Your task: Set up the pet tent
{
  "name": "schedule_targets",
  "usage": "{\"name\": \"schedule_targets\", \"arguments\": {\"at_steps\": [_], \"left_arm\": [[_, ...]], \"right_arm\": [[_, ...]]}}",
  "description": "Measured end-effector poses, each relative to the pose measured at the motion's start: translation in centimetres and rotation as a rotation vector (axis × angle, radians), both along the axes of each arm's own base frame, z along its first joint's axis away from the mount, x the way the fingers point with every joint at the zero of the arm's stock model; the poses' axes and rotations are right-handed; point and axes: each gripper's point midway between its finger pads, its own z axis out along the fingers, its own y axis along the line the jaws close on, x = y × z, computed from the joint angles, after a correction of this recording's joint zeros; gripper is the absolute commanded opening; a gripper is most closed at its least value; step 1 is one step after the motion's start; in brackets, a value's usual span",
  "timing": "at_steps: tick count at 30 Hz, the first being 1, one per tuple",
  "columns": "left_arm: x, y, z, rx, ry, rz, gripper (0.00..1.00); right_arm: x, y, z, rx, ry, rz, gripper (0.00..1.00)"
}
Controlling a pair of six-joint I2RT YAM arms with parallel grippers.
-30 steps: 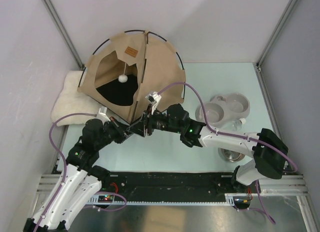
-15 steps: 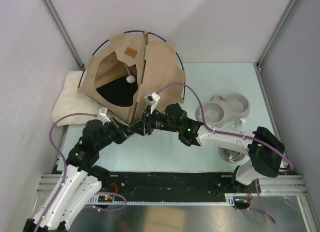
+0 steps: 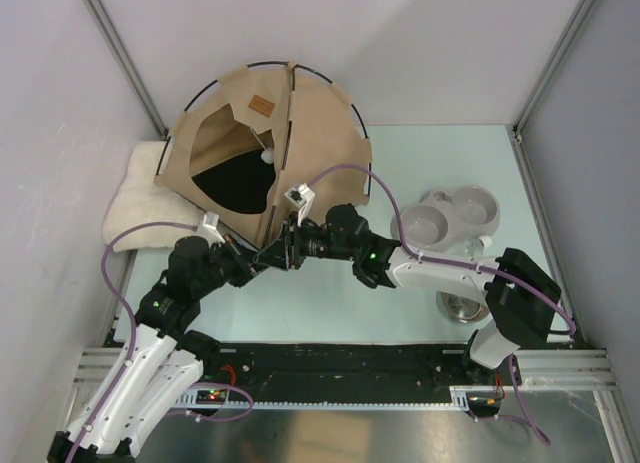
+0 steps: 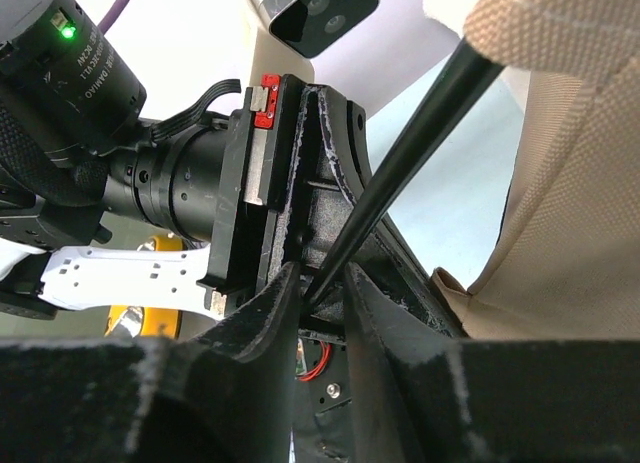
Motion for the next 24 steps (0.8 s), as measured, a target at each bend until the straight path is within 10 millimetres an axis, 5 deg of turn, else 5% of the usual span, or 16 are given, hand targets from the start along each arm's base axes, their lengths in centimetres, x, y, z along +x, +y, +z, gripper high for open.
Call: {"name": "schedule_targets", "arguments": {"at_steps": [3,5,24], "left_arm": [[0.0,0.0,-0.1,0.006,-0.001,-0.003,0.0],[0.0,0.0,-0.2,0.01,0.0,-0.004,0.0],[0.4,0.7,0.4,0.136,-0.173,-0.07,0.0]], "right_arm": [[0.1,0.1,-0.1,0.001,0.009,0.004,0.05],[0.0,0.1,0.1,0.007,0.024,0.011,0.01],[2.6,-1.5,0.7,-0.017,0.025,-0.122,0.0]]}}
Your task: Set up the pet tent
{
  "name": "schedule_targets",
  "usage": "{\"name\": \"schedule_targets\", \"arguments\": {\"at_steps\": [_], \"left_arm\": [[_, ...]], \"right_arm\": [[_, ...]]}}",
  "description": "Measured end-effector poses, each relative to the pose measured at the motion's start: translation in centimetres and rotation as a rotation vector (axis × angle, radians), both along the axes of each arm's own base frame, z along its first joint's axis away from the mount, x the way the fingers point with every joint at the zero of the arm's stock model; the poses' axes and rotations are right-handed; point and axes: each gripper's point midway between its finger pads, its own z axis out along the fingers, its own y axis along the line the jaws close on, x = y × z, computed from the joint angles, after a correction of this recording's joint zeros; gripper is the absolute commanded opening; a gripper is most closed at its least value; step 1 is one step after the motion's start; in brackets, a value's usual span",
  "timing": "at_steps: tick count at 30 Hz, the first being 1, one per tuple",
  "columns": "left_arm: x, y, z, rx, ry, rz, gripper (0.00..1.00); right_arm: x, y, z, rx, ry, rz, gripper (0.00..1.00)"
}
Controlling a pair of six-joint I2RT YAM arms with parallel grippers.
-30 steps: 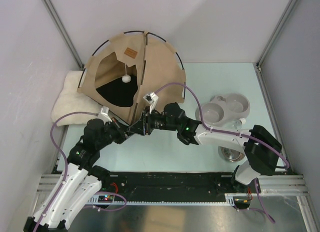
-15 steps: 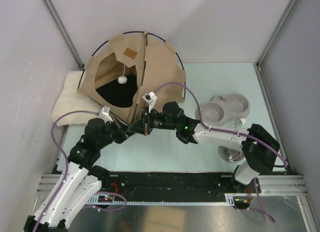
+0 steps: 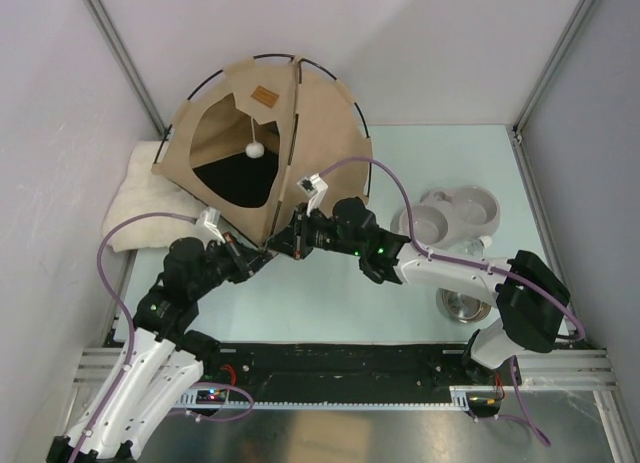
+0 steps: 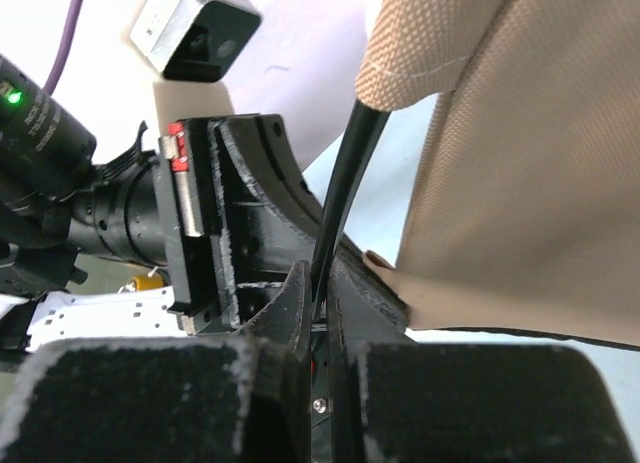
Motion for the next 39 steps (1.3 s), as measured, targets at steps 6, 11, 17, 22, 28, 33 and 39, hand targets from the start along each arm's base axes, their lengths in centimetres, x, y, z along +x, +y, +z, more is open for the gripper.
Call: {"name": "schedule_targets", "arguments": {"at_steps": [6,11,17,22,28,33,39], "left_arm": [[0.4,0.1,0.2,0.042,-0.063,-0.024,0.0],[0.7,0.2,0.1,0.063,-0.09,-0.032,0.0],[0.9,0.2,0.0,0.071,-0.106,-0.032,0.0],[1.3,0.3,0.0,0.081,-0.115,-0.021,0.0],[1.5,0.3,-0.1,0.089,-0.115,-0.021,0.0],[1.6,0.3,-0.1,0.089,-0.117,-0.021,0.0],[1.7,0.3,0.1,0.086,-0.126,-0.018,0.0]], "right_arm": [[1.5,-0.5,0.0,-0.001,0.002,-0.054,0.0],[2.4,-0.8,-0.1,-0.001,0.015,-0.1,0.0],[3.3,-0.8,-0.4,-0.009,0.028,-0.146,0.0],[4.3,-0.2,-0.6,-0.011,0.045,-0.177,0.0],[4.6,0.0,-0.4,0.0,0.067,-0.194,0.0],[4.9,0.0,-0.4,0.005,0.079,-0.21,0.0],[5.4,-0.2,-0.5,0.01,0.091,-0.246,0.0]]}}
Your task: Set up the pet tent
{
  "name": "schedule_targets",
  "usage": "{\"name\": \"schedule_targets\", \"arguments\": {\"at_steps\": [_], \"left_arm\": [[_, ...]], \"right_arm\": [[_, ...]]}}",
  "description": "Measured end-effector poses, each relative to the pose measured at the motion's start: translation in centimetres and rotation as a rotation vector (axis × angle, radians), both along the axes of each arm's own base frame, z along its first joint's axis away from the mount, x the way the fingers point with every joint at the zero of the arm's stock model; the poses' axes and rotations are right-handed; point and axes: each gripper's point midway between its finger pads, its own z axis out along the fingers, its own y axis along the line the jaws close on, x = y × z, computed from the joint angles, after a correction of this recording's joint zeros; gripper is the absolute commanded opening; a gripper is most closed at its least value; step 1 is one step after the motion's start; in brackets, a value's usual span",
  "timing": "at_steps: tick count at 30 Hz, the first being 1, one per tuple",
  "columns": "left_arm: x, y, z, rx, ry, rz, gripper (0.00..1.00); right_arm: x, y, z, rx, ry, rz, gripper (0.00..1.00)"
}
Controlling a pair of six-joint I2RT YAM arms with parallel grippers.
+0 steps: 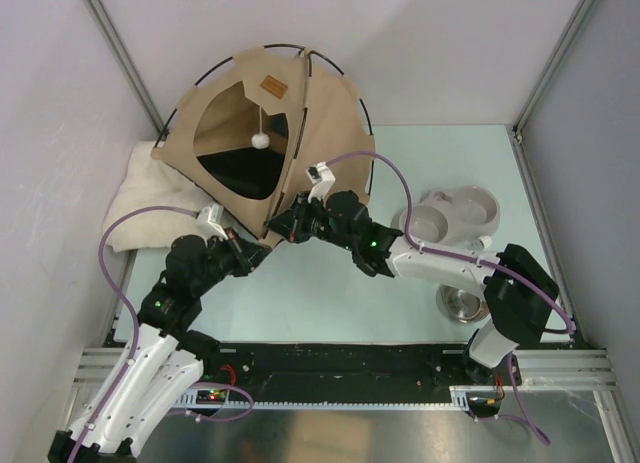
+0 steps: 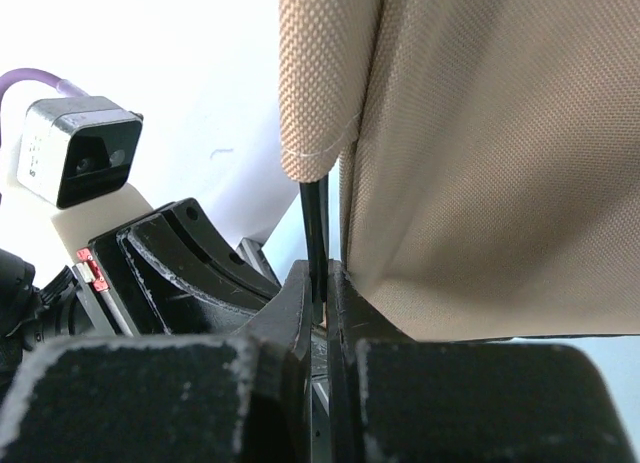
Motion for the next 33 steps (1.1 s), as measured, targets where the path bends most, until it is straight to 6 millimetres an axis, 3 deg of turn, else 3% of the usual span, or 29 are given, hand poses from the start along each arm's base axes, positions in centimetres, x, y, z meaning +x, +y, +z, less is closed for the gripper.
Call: {"name": "schedule_targets", "arguments": {"at_steps": [33], "left_arm": [[0.2,0.0,-1.0,0.031,0.033,-0.004,0.0]], "right_arm": [[0.4,0.5,-1.0,-0.071,-0.056,-0.035,0.0]]}}
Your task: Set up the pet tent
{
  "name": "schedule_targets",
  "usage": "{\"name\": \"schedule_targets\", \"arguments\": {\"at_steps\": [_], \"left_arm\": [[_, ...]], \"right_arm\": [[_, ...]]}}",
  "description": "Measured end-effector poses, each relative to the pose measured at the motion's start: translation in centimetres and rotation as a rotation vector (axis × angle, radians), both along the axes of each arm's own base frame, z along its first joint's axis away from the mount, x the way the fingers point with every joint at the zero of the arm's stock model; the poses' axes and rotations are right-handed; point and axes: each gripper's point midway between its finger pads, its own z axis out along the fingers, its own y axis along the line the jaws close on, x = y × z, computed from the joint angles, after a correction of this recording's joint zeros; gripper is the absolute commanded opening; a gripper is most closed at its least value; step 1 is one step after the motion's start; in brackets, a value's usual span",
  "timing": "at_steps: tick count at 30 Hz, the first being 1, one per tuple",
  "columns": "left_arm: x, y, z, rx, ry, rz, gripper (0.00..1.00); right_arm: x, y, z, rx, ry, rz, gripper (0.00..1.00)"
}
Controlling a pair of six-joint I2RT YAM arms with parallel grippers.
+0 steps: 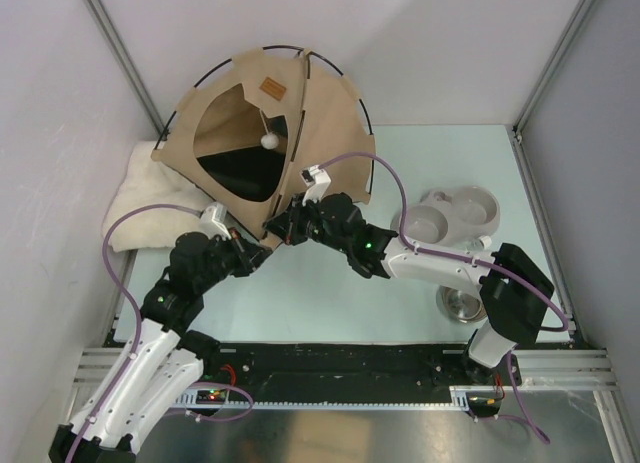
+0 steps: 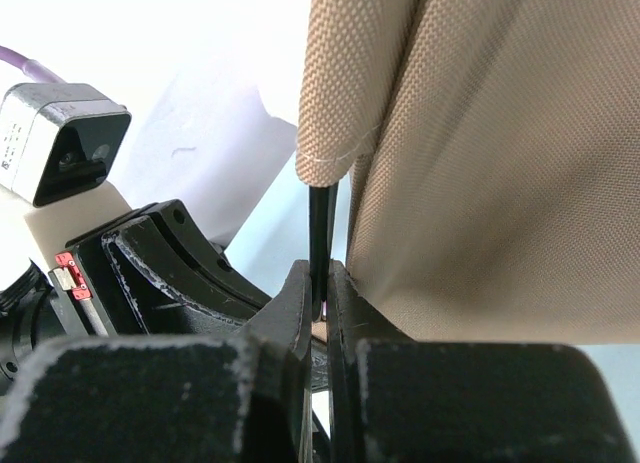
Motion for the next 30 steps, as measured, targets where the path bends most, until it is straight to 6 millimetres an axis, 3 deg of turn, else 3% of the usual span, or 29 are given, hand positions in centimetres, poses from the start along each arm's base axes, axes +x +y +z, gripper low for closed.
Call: {"name": "schedule_targets", "arguments": {"at_steps": [30], "left_arm": [[-0.06,0.06,-0.27,0.014,0.014,-0.003,0.0]], "right_arm": [[0.0,0.53,-0.2,-0.011,0.007,0.011,0.0]]}}
